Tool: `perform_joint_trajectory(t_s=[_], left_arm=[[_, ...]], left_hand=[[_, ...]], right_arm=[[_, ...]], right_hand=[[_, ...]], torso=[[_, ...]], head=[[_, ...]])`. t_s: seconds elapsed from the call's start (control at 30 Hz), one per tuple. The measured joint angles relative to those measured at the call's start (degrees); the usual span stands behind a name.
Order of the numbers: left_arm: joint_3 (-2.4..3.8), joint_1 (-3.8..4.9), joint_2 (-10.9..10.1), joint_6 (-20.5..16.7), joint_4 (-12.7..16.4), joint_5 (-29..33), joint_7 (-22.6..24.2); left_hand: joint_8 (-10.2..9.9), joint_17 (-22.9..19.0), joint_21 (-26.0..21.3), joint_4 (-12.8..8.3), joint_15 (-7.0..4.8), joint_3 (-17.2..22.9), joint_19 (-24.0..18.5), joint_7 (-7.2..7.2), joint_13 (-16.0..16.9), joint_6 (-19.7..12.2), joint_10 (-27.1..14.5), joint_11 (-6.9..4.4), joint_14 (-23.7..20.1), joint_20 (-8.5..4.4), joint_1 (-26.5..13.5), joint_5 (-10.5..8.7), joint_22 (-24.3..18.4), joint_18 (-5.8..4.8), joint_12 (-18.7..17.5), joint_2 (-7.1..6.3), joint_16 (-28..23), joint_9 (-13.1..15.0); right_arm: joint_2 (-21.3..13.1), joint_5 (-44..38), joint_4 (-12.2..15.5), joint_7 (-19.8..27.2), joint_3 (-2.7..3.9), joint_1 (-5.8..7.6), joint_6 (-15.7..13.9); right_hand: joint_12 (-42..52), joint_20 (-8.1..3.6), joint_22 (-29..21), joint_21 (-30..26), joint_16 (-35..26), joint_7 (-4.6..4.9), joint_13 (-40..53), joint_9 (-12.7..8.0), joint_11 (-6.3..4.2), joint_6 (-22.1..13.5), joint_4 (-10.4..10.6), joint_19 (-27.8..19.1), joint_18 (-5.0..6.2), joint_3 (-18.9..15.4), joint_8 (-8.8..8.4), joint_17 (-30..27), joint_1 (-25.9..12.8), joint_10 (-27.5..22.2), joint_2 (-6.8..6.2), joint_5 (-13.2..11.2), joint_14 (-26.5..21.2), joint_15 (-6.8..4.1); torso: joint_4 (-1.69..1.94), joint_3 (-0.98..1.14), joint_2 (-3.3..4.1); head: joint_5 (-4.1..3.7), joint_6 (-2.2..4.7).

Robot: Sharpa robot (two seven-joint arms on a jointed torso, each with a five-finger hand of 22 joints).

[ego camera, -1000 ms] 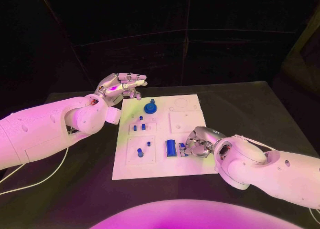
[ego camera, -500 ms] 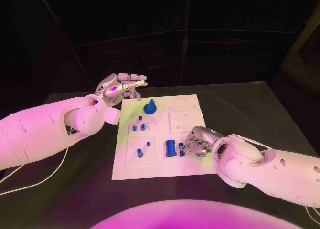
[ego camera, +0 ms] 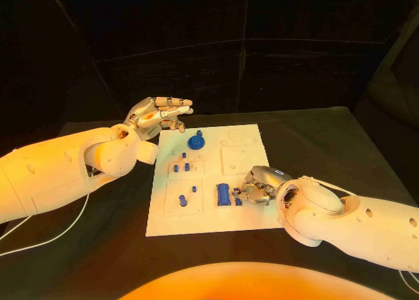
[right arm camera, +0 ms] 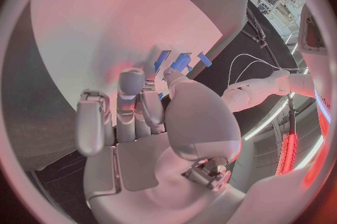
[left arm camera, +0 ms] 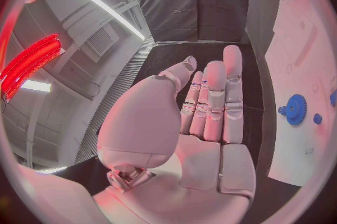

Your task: Assemble the parts on the task board

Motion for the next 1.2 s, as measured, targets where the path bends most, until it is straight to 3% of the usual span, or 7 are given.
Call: perform_joint_trajectory(t_s=[0.33, 0.57, 0.7, 0.87, 1.0, 1.13, 1.2], left_arm=[[0.0, 0.0, -0.06, 0.16, 0.02, -0.06, -0.1], [-0.02, 0.0, -0.04, 0.16, -0.38, -0.09, -0.07], [-0.02, -0.01, 0.43, -0.36, -1.29, -0.09, 0.26], [-0.04, -0.07, 1.49, -1.86, -2.49, 0.18, 1.06], [-0.06, -0.33, 2.93, -3.38, -4.78, 0.8, 1.95], [-0.08, -0.9, 5.12, -4.59, -8.02, 1.64, 2.9], [-0.06, -1.4, 6.69, -5.28, -10.11, 2.21, 3.51]], left_hand=[[0.0, 0.0, 0.0, 0.0, 0.0, 0.0, 0.0, 0.0, 0.0, 0.0, 0.0, 0.0, 0.0, 0.0, 0.0, 0.0, 0.01, 0.0, 0.0, 0.0, 0.0, 0.0], [0.27, -0.08, 0.0, 0.04, 0.0, -0.04, 0.21, -0.21, 0.0, -0.21, 0.0, 0.0, 0.0, 0.21, 0.0, 0.0, -0.08, 0.0, 0.23, 0.0, 0.0, 0.0], [0.72, -0.79, -0.9, 0.72, 0.22, -1.55, -0.42, -0.2, 0.2, -0.2, -0.21, -0.21, -1.31, 0.71, -1.31, 0.0, -0.47, 0.0, 1.14, -0.26, 0.0, 0.0], [1.88, -3.82, -5.16, 1.9, 0.45, -3.64, -6.07, -0.41, 0.51, -0.4, -0.19, -0.24, -6.43, 1.17, -2.07, 0.0, -2.83, -0.02, 2.72, -0.21, -4.67, 0.1], [2.22, -9.17, -11.25, 2.69, 1.17, -4.44, -11.98, -0.61, -0.37, -0.61, 0.4, -0.19, -10.3, 2.24, -1.72, 0.0, -6.9, -0.01, 1.72, 0.14, -14.91, 0.03], [1.96, -14.86, -18.09, 3.33, 3.44, -5.07, -17.12, -0.61, -1.84, -0.61, -0.48, 0.79, -13.11, 4.42, -1.44, 0.0, -12.17, 0.0, -2.2, 0.42, -27.71, -0.13], [1.11, -17.39, -21.58, 3.66, 4.24, -5.4, -19.34, -0.61, -1.98, -0.61, -0.2, 1.23, -13.83, 5.83, -1.15, 0.0, -15.18, 0.0, -4.42, 0.71, -33.42, -0.14]], right_arm=[[-1.92, -0.56, 1.64, 0.41, 0.0, -0.01, -1.55], [-5.4, 3.26, 1.98, 5.71, 0.02, 0.36, -6.03], [-5.89, 13.45, -2.14, 15.11, 0.13, 2.93, -8.17], [-4.67, 28.46, -8.19, 27.12, 0.2, 5.59, -8.29], [-2.21, 41.93, -13.95, 36.95, 0.23, 7.22, -7.27], [1.59, 53.16, -21.22, 44.48, 0.24, 8.02, -5.23], [4.32, 58.09, -25.85, 47.67, 0.35, 8.32, -3.83]], right_hand=[[-0.4, 0.0, 0.0, 0.0, 0.0, 0.24, 0.0, 0.65, 0.0, -1.44, -0.44, 0.0, 0.0, -2.45, -0.08, -0.01, 1.0, 0.0, -0.35, -0.57, 0.0, 0.0], [-10.47, 0.8, -2.57, -4.01, -0.22, 2.44, -4.27, -0.53, 1.76, -7.32, -0.97, -1.49, 0.0, -6.33, -3.94, -0.02, 3.49, -4.47, -3.31, -1.29, -0.12, 0.96], [-27.0, 1.54, -14.87, -12.96, -0.57, 3.79, -14.86, -1.78, 2.72, -9.33, -2.22, -7.41, 2.77, -6.51, -5.85, -0.41, 7.79, -12.25, -1.97, -1.68, -0.33, 1.58], [-40.07, 2.02, -36.51, -31.28, -0.6, 4.54, -24.61, -3.59, 3.35, -8.76, -5.29, -17.68, 6.28, -4.37, -7.28, -0.44, 15.19, -19.1, 0.18, -6.16, -0.42, 2.08], [-49.6, 3.21, -44.9, -42.58, -4.44, 5.55, -34.32, -6.01, 4.9, -8.51, -6.17, -22.34, 6.28, -3.23, -9.78, -4.57, 17.87, -23.38, 0.6, -7.07, -3.14, 3.88], [-57.15, 5.9, -51.2, -52.33, -20.37, 6.72, -44.53, -8.52, 7.15, -8.83, -6.02, -26.27, 6.28, -1.67, -12.36, -13.78, 19.53, -24.82, -0.49, -7.73, -19.42, 6.98], [-59.82, 7.47, -55.15, -58.18, -27.87, 7.6, -50.15, -10.21, 8.17, -8.62, -5.86, -28.38, 6.27, -0.84, -13.63, -18.22, 19.96, -23.99, -0.62, -7.97, -22.52, 8.81]], torso=[[0.0, 0.03, -0.01], [-0.04, -0.03, -0.31], [-0.04, -0.19, -0.79], [0.1, -0.37, -1.66], [0.21, -0.54, -2.67], [0.2, -0.72, -3.91], [0.14, -0.79, -4.69]], head=[[0.04, 0.06], [0.02, 0.65], [-0.44, 1.37], [-0.77, 2.72], [-0.88, 4.16], [-0.98, 5.5], [-1.0, 6.27]])
